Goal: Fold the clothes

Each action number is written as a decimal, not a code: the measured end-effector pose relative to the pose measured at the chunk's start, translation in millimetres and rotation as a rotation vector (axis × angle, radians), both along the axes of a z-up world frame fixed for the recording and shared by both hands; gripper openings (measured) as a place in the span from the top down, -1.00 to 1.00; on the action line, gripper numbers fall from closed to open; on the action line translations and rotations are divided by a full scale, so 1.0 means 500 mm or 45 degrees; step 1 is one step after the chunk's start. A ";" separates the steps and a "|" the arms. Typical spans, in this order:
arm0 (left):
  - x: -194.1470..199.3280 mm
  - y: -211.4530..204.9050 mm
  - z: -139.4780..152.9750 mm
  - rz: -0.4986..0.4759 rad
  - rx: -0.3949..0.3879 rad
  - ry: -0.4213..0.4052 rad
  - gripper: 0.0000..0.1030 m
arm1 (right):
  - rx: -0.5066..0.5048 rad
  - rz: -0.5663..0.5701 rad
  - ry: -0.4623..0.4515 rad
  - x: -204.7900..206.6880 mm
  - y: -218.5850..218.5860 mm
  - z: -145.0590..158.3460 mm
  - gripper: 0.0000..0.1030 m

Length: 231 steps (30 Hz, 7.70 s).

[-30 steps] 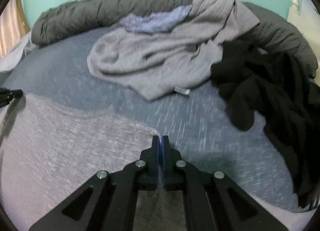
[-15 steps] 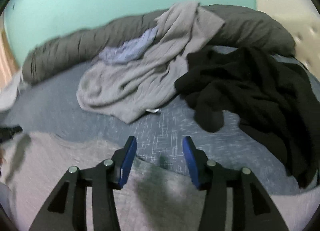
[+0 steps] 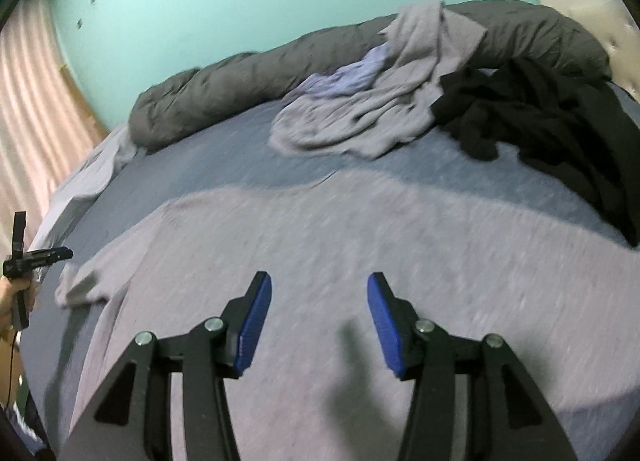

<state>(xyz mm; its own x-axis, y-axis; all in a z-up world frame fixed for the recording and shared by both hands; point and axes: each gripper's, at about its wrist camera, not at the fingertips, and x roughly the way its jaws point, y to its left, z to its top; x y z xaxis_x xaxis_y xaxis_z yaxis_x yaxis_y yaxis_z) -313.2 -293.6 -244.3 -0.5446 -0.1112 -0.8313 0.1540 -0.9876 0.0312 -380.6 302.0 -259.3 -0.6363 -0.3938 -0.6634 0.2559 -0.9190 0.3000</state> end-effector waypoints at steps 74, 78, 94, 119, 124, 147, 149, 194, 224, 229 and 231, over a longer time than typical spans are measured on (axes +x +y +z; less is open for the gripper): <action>0.171 0.145 -0.083 -0.081 0.267 -0.080 0.46 | 0.025 -0.177 -0.260 0.190 0.166 -0.011 -0.16; 0.197 0.228 -0.102 -0.196 0.305 -0.140 0.45 | -0.024 -0.240 -0.298 0.233 0.225 -0.018 -0.16; 0.295 0.372 -0.121 -0.384 0.322 -0.276 0.31 | -0.165 -0.303 -0.411 0.309 0.263 -0.068 -0.16; 0.272 0.366 -0.139 -0.371 0.344 -0.287 0.18 | -0.030 -0.328 -0.357 0.122 0.269 -0.128 1.00; 0.277 0.376 -0.129 -0.385 0.342 -0.277 0.18 | -0.066 -0.342 -0.324 0.136 0.287 -0.114 0.98; 0.508 0.365 -0.125 -0.385 0.384 -0.465 -0.06 | -0.130 0.047 -0.724 0.595 0.256 -0.075 0.20; 0.521 0.356 -0.135 -0.361 0.421 -0.483 -0.06 | -0.135 0.057 -0.729 0.621 0.250 -0.075 0.19; 0.551 0.358 -0.035 -0.365 0.316 -0.259 0.46 | -0.068 -0.106 -0.522 0.686 0.347 0.065 0.41; 0.379 0.497 -0.072 -0.222 0.289 -0.044 -0.27 | -0.254 -1.011 -0.240 0.295 0.952 0.170 -0.23; 0.358 0.513 -0.064 -0.221 0.280 -0.017 -0.27 | -0.239 -1.058 -0.259 0.260 0.985 0.143 -0.23; 0.350 0.522 -0.060 -0.231 0.267 -0.005 -0.27 | -0.221 -1.088 -0.261 0.250 0.999 0.139 -0.23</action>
